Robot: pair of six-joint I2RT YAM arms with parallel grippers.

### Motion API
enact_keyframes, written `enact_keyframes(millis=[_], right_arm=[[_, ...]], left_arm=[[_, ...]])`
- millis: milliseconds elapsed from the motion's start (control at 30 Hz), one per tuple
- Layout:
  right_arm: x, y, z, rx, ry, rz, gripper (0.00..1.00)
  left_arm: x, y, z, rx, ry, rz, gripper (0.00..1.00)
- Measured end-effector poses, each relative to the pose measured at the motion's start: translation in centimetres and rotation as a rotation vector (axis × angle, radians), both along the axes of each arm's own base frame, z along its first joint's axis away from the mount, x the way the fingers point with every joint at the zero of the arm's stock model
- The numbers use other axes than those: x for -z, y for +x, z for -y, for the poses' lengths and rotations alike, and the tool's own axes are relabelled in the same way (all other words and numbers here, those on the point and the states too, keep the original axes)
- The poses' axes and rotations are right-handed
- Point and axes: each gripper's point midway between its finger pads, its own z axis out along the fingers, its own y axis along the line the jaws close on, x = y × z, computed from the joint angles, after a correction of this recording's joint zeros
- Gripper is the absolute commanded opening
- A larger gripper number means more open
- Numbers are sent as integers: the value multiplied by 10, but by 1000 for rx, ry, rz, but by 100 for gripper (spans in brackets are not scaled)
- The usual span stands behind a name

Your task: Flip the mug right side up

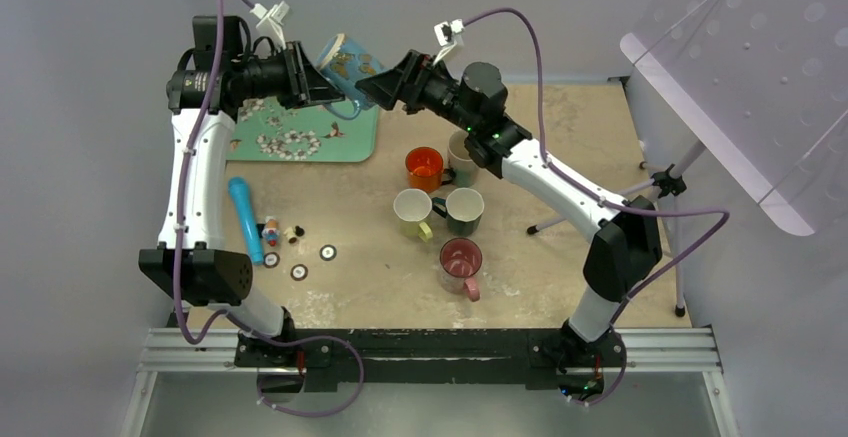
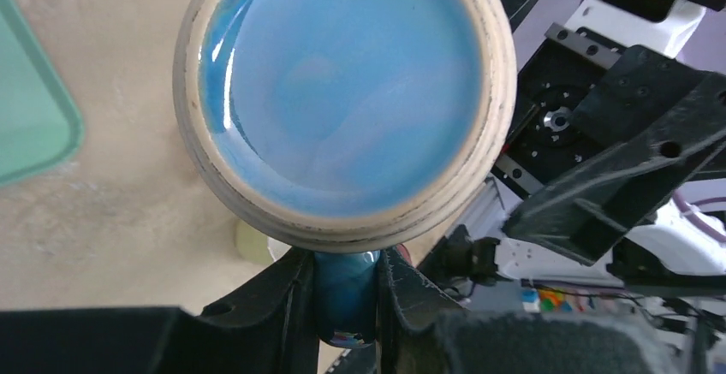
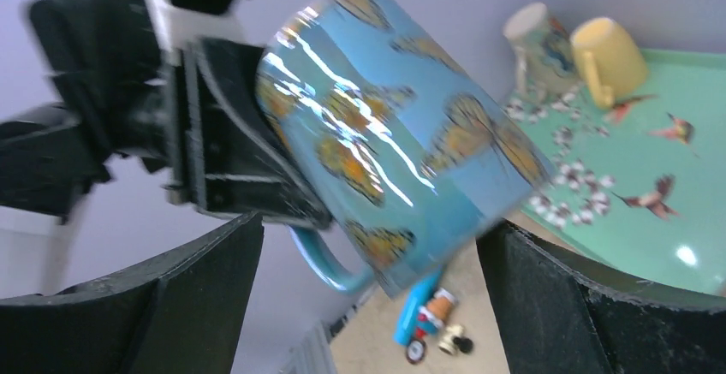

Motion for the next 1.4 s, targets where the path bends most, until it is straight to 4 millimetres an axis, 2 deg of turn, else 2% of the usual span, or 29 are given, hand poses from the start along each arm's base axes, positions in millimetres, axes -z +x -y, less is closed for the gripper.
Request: enact_keyframes(millis=[67, 100, 133, 233, 267, 300, 333, 367, 400, 433, 500, 600, 733, 800, 933, 1000, 1100, 1200, 1267, 1333, 1400], right_arm=[[-14, -3, -2, -20, 55, 20, 87], [-18, -5, -3, -32, 75, 22, 79], [-20, -4, -4, -39, 91, 21, 66], [-16, 6, -8, -51, 128, 11, 6], [-15, 8, -12, -80, 156, -11, 0], [-19, 7, -15, -113, 193, -12, 0], [-28, 2, -18, -153, 217, 18, 0], [-32, -2, -19, -175, 219, 38, 0], [-34, -5, -19, -188, 215, 47, 0], [-34, -7, -19, -195, 209, 54, 0], [-31, -8, -21, -180, 175, 57, 0], [-8, -2, -22, -132, 48, 34, 0], [25, 4, -15, -54, -229, 11, 0], [28, 3, -2, -5, -425, 38, 0], [13, -27, -8, -26, -642, 147, 0], [14, -57, -16, -84, -727, 190, 0], [56, -121, -21, -244, -897, 173, 0], [126, -185, -17, -440, -1101, 78, 0], [168, -214, -8, -533, -1223, 4, 0], [199, -229, 2, -573, -1316, -49, 0], [227, -235, 16, -582, -1397, -91, 0]], left_arm=[[4, -6, 5, 13, -34, -49, 0], [7, -7, 6, 16, -52, -74, 0], [8, -8, 8, 18, -67, -90, 0], [7, -8, 10, 19, -92, -98, 0], [6, -8, 10, 21, -96, -96, 0], [9, -6, 9, 8, -91, -96, 0], [11, -4, 8, 5, -95, -106, 11], [14, -6, 8, 13, -108, -125, 40], [14, -8, 8, 21, -111, -133, 82], [15, -9, 8, 29, -103, -122, 98], [18, -12, 9, 55, -69, -92, 100], [25, -16, -4, 42, -22, -82, 100], [33, -3, -63, -123, 64, -65, 100], [40, 5, -97, -233, 164, -49, 100], [52, 11, -129, -331, 343, -25, 100], [59, 13, -142, -362, 426, -22, 100], [70, 15, -159, -393, 524, -36, 100], [82, 19, -169, -401, 572, -64, 100], [88, 22, -172, -402, 581, -80, 100], [93, 24, -173, -401, 585, -94, 100], [98, 24, -174, -399, 586, -110, 100]])
